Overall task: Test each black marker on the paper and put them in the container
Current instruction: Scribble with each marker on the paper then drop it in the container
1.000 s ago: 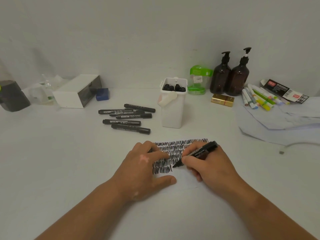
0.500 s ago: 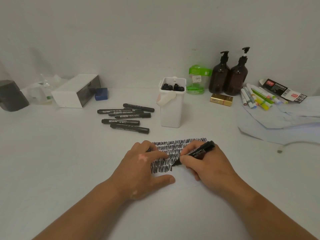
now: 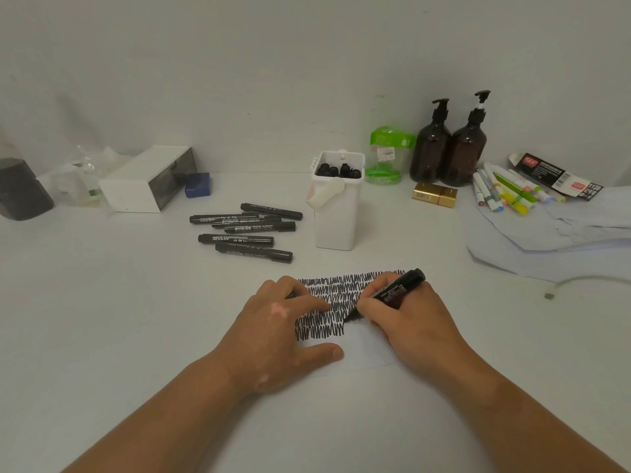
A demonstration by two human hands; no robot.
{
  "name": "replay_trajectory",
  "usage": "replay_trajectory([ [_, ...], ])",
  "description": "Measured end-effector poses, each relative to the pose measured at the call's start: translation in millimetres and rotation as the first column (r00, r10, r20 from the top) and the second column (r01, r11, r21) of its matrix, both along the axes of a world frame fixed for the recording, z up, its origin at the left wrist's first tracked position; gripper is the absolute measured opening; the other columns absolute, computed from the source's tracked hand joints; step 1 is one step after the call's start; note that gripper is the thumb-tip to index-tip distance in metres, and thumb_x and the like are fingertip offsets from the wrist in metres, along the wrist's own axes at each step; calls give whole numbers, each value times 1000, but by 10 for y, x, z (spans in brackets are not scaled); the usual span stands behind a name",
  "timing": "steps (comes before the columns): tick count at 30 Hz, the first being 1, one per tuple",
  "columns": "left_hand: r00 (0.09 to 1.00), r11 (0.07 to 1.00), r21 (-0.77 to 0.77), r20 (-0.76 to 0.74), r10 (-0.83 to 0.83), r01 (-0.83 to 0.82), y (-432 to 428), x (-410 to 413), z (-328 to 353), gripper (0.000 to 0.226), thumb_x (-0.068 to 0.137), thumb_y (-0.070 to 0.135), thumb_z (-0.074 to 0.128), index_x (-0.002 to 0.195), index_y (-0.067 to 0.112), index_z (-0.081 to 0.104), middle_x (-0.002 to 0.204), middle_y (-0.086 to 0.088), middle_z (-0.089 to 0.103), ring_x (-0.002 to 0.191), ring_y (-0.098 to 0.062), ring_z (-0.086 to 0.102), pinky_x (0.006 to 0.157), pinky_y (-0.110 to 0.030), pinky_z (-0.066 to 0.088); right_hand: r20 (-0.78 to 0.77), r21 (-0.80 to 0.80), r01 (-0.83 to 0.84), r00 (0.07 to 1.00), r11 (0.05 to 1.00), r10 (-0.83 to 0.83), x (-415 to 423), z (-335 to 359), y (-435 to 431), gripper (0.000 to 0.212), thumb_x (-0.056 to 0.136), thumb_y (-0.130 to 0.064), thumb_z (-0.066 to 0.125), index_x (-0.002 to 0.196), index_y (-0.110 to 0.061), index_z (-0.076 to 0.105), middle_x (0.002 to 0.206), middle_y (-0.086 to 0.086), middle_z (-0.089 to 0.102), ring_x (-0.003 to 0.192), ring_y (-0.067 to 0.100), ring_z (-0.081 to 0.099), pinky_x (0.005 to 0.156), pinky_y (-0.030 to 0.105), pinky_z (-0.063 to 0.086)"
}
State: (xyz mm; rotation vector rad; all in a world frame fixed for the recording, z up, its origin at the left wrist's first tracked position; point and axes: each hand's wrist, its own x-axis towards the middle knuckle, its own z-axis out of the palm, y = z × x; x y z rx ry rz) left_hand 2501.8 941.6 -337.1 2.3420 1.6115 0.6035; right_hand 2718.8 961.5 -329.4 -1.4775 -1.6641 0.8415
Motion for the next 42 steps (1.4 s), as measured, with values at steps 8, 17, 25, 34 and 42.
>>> replay_trajectory([
  [8,999,1000,-9,39,28,-28,-9,0,32,78,80,70,63,147,40,38,127,20,46,116,-2,40,101,-23,37,-331,-13,30,943,999,-33,27,34,7,9,69,-29,68,73,-21,65,51,-5,55,47,13,47,48,26,35],
  [17,782,975,-53,589,205,-216,48,-79,104,40,95,1,54,109,37,41,111,18,68,83,-12,66,72,-22,53,-560,-19,-5,829,1000,-6,139,117,36,12,73,-25,79,84,-19,75,55,6,54,48,18,47,44,25,40],
  [25,673,974,-154,704,226,-166,88,-143,111,23,85,13,78,99,31,75,94,16,78,88,-3,74,75,-6,50,-720,-57,-85,693,995,18,158,203,11,10,74,-26,73,70,-18,70,64,14,65,50,19,56,45,28,47],
  [34,685,990,-139,722,100,1,38,-109,113,22,89,18,73,106,32,77,96,11,78,89,-4,72,77,-13,52,-690,-11,-131,718,991,87,134,220,-34,7,78,-23,73,77,-16,76,68,15,68,54,20,59,49,27,50],
  [42,738,990,-101,675,-2,95,14,-94,75,22,87,48,63,103,39,74,77,15,71,68,-6,61,66,-19,47,-540,-11,-262,814,965,215,46,197,-109,6,80,-23,74,85,-20,77,76,14,76,57,19,63,52,26,51],
])
